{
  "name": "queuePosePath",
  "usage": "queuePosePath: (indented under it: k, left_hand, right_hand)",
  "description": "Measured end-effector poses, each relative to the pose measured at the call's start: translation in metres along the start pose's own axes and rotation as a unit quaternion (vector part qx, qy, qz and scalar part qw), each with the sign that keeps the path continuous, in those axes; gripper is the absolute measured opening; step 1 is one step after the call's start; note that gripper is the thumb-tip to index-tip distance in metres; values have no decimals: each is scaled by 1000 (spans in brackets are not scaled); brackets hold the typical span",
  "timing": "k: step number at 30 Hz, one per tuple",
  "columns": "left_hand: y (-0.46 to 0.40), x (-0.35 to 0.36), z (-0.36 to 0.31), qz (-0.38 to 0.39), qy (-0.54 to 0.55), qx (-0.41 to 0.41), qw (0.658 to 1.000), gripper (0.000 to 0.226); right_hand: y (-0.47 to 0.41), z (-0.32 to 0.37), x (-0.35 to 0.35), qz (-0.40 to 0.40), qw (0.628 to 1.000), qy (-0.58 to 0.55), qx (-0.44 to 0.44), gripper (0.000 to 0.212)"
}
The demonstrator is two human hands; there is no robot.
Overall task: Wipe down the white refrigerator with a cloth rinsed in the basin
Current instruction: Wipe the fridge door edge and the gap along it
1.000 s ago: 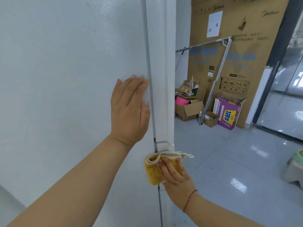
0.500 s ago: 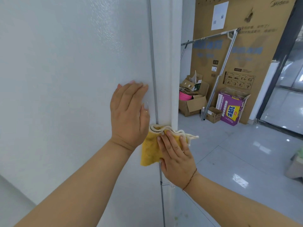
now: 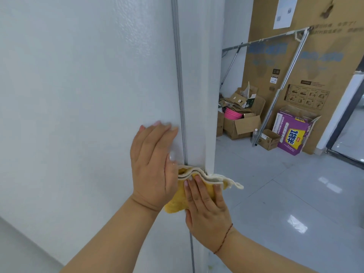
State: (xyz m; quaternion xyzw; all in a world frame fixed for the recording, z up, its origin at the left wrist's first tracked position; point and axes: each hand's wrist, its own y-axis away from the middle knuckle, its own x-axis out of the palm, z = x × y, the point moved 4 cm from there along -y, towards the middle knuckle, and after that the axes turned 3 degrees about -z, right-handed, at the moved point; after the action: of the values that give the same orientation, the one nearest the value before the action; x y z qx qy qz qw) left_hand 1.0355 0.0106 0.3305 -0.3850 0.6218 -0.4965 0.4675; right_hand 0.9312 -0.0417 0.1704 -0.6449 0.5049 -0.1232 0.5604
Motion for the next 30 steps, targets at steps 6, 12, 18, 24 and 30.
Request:
queuePosePath:
  k: [6, 12, 18, 24, 30]
  left_hand:
    - [42, 4, 0, 5, -38, -28, 999, 42]
    - [77, 13, -4, 50, -52, -5, 997, 48]
    - [81, 14, 10, 8, -13, 11, 1000, 57]
    - [125, 18, 15, -63, 14, 3, 998, 59]
    - [188, 31, 20, -47, 25, 30, 998, 65]
  right_hand:
    - [72, 12, 32, 70, 994, 24, -85, 76]
    - [77, 10, 22, 89, 991, -32, -91, 72]
    - [16, -16, -15, -18, 996, -82, -5, 70]
    - [-4, -18, -13, -95, 995, -12, 22, 68]
    - [61, -8, 19, -68, 997, -14, -46, 60]
